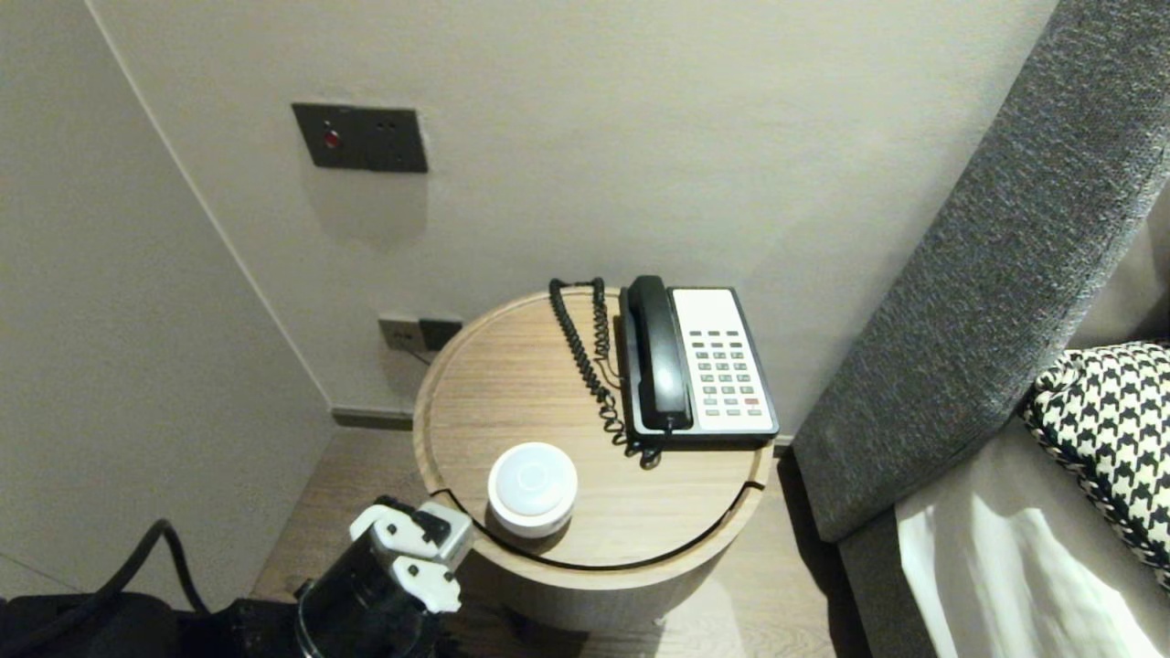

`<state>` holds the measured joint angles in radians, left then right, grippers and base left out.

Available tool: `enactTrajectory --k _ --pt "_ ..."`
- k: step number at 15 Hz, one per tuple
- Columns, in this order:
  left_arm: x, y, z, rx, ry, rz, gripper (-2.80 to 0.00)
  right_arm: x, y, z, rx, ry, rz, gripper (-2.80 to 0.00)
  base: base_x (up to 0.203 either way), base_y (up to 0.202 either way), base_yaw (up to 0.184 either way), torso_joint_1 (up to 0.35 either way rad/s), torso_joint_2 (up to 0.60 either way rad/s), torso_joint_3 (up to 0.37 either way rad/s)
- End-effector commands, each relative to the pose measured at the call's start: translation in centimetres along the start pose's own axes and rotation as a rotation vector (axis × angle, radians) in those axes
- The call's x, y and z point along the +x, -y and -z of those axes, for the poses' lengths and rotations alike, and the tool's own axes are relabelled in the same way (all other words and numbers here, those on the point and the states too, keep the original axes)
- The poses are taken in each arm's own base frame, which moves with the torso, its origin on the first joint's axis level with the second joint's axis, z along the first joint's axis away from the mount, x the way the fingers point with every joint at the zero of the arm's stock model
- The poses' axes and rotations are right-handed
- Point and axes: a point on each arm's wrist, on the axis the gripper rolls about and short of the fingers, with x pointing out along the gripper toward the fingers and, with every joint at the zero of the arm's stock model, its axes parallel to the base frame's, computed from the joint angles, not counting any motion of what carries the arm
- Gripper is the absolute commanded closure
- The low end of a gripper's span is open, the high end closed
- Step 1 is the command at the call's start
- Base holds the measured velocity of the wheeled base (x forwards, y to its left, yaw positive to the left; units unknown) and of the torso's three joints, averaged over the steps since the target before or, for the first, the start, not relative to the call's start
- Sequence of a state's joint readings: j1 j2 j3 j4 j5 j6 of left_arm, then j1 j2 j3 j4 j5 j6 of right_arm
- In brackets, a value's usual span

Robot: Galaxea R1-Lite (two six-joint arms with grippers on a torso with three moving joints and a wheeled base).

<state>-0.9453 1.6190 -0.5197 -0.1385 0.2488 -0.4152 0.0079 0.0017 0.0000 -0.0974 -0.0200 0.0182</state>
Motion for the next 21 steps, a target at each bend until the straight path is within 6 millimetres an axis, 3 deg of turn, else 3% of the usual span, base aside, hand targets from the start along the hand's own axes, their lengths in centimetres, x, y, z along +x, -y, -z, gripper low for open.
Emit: enactTrajectory --k 1,4,9,13,17,21 --pt "-1.2 -1.5 2.1 -0.08 -0.013 -0.02 0.0 0.2 0.0 1.1 0.0 -0.041 -0.001 0.0 0.0 0.0 0.0 0.0 0.0 0.0" --pt "-1.6 -4.1 3.2 -0.234 -0.016 -0.091 0.0 0.2 0.0 1.1 0.0 -0.041 -0.001 0.0 0.0 0.0 0.0 0.0 0.0 0.0" --pt "-2.8 -9.6 2.2 -0.419 0.076 -0.26 0.0 0.2 0.0 1.1 0.0 -0.041 -0.001 0.0 0.0 0.0 0.0 0.0 0.0 0.0" --pt "-7.0 -13.0 0.4 -0.498 0.268 -0.303 0.0 0.2 0.0 1.1 0.0 -0.041 -0.001 0.0 0.0 0.0 0.0 0.0 0.0 0.0" --pt "-11.7 -12.8 2.2 -0.498 0.391 -0.258 0.0 0.2 0.0 1.1 0.0 -0.041 -0.001 0.0 0.0 0.0 0.0 0.0 0.0 0.0" --pt "-14.1 -11.4 7.3 -0.41 0.502 -0.307 0.0 0.2 0.0 1.1 0.0 -0.041 -0.002 0.0 0.0 0.0 0.0 0.0 0.0 0.0"
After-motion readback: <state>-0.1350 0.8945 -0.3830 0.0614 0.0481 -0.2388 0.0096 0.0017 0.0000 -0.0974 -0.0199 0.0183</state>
